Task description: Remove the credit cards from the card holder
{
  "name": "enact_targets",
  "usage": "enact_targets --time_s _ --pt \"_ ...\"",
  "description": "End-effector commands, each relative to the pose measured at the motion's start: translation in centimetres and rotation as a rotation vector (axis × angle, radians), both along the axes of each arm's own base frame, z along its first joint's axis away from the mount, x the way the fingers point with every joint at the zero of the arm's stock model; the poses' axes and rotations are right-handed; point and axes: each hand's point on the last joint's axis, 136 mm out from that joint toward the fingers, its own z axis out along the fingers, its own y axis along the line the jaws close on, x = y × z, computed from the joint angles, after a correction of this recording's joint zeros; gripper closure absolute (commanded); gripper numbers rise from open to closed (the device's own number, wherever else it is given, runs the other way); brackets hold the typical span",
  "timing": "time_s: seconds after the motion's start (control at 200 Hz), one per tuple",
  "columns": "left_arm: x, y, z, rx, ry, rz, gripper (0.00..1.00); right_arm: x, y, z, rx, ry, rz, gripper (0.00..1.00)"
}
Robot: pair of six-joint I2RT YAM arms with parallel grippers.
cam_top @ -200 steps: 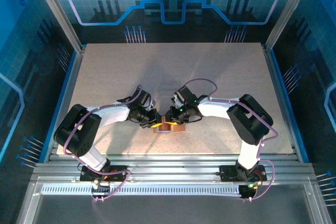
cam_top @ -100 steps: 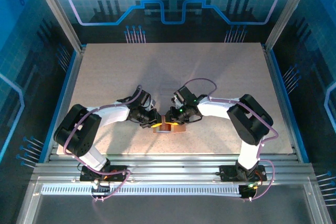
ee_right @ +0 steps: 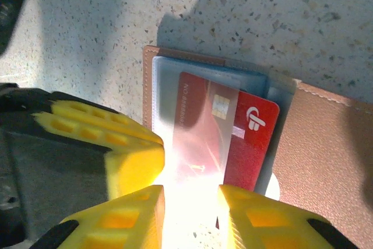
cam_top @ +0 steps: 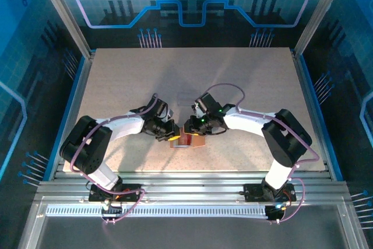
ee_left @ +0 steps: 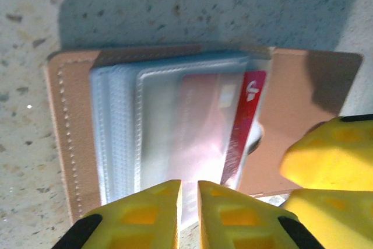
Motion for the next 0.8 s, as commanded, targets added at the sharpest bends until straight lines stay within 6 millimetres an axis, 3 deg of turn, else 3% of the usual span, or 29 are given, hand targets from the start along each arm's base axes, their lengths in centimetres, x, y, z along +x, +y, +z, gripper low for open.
enact_targets --time_s 0.0,0.48,0.795 --pt "0.7 -0.1 1.3 0.008 -0.027 -0.01 0.85 -0.6 -0.9 -0.4 -0.022 0.014 -0.014 0.7" --pt "-0.5 1.2 -1.5 0.101 0.029 -0.042 0.9 -0.8 -1.6 -1.0 -0.027 0.023 -0.032 0.7" --pt "-0.6 1.7 -2.2 0.139 0.04 -0.046 0.92 -0.8 -1.6 -1.5 0.019 0.032 -0.04 0.71"
